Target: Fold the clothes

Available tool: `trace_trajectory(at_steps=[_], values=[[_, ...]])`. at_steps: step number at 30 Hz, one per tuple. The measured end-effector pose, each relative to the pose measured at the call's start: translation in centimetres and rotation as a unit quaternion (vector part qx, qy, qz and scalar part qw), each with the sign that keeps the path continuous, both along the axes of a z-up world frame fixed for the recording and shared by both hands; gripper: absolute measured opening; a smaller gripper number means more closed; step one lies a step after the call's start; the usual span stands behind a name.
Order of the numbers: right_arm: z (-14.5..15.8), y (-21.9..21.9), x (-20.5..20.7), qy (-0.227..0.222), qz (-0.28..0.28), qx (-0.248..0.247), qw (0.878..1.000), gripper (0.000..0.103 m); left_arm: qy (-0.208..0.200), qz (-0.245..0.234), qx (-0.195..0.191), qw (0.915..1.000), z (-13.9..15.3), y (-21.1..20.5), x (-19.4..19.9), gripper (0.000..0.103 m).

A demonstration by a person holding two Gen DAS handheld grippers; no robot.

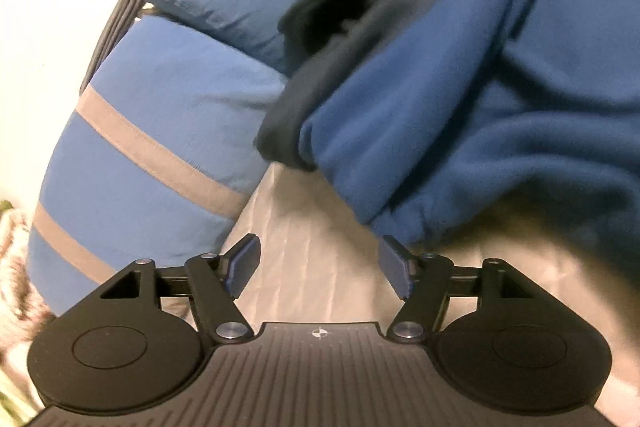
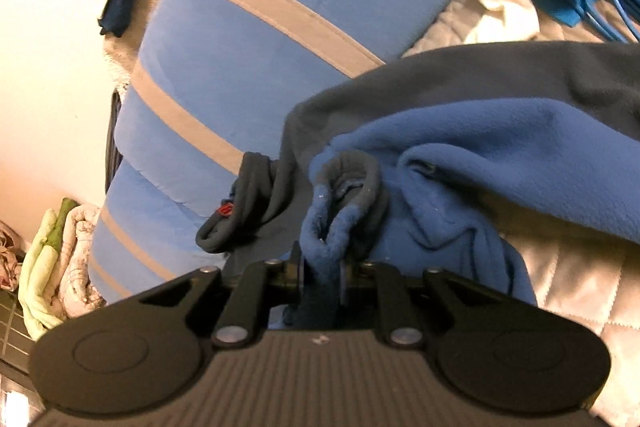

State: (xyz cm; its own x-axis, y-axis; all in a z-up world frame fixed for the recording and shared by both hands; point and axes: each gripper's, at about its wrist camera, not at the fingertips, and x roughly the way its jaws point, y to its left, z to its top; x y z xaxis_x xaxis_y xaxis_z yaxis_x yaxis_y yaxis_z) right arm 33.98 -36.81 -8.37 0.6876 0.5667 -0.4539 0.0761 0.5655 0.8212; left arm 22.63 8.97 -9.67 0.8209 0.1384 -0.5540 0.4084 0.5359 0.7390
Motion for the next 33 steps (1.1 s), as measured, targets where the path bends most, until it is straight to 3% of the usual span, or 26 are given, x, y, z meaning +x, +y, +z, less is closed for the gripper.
trace_trajectory(at_steps=[2, 4, 7, 8, 10, 12, 13, 15, 16, 21, 25, 27, 28, 29, 30, 31, 33], values=[[0.1, -0.1, 0.1, -0.001, -0.001, -0.002, 1.000, 0.016, 0.000, -0.008, -0.034, 0.9994, 0.7, -0.3, 0.1, 0.065], [-0.1, 0.1, 0.2, 0.002, -0.002, 0.000, 1.000, 0.016, 0.011, -0.003, -0.094, 0.9955, 1.8, -0.1, 0.9, 0.065], [-0.8, 0.1, 0.0, 0.007, -0.005, 0.000, 1.000, 0.017, 0.033, 0.013, -0.197, 0.9798, 3.5, 0.4, 2.6, 0.065], [-1.1, 0.1, 0.0, 0.009, -0.006, 0.000, 1.000, 0.017, 0.040, 0.025, -0.235, 0.9709, 4.0, 0.7, 3.2, 0.065], [-1.5, 0.0, -0.3, 0.012, -0.008, 0.003, 1.000, 0.016, 0.052, 0.068, -0.318, 0.9441, 4.7, 2.0, 4.7, 0.065], [-1.8, -0.1, -0.6, 0.012, -0.008, 0.005, 1.000, 0.016, 0.069, 0.113, -0.368, 0.9202, 4.7, 3.3, 7.1, 0.062], [-2.0, -0.2, -0.8, 0.011, -0.008, 0.006, 1.000, 0.017, 0.081, 0.130, -0.381, 0.9115, 4.3, 3.7, 8.4, 0.058], [-2.2, -0.3, -1.1, 0.012, -0.009, 0.004, 1.000, 0.017, 0.108, 0.155, -0.400, 0.8968, 3.5, 4.1, 10.2, 0.019], [-2.4, -0.4, -1.3, 0.013, -0.011, 0.000, 1.000, 0.016, 0.124, 0.169, -0.411, 0.8871, 3.0, 4.3, 10.9, 0.015], [-3.2, -0.4, -1.6, 0.027, -0.013, -0.012, 0.999, 0.016, 0.133, 0.208, -0.462, 0.8518, 2.9, 4.9, 13.4, 0.009], [-3.3, -0.2, -1.5, 0.026, -0.004, -0.021, 0.999, 0.017, 0.145, 0.243, -0.463, 0.8397, 2.5, 4.7, 16.0, 0.009], [-3.2, -0.1, -1.5, 0.024, 0.004, -0.036, 0.999, 0.019, 0.158, 0.273, -0.475, 0.8218, 1.9, 5.1, 17.2, 0.010], [-3.1, 0.0, -1.7, 0.021, 0.007, -0.043, 0.999, 0.024, 0.162, 0.288, -0.484, 0.8102, 1.6, 5.3, 17.6, 0.012], [-2.9, 0.0, -1.8, 0.017, 0.007, -0.048, 0.999, 0.026, 0.162, 0.297, -0.489, 0.8042, 1.4, 5.3, 17.7, 0.014], [-2.7, 0.0, -2.0, 0.013, 0.008, -0.052, 0.999, 0.049, 0.159, 0.299, -0.491, 0.8027, 1.4, 5.3, 17.5, 0.014], [-2.5, -0.1, -2.2, 0.009, 0.006, -0.057, 0.998, 0.071, 0.153, 0.299, -0.490, 0.8043, 1.6, 5.2, 17.1, 0.015], [-1.8, -0.4, -3.1, -0.010, -0.014, -0.064, 0.998, 0.089, 0.130, 0.294, -0.483, 0.8146, 2.3, 5.1, 15.7, 0.026]])
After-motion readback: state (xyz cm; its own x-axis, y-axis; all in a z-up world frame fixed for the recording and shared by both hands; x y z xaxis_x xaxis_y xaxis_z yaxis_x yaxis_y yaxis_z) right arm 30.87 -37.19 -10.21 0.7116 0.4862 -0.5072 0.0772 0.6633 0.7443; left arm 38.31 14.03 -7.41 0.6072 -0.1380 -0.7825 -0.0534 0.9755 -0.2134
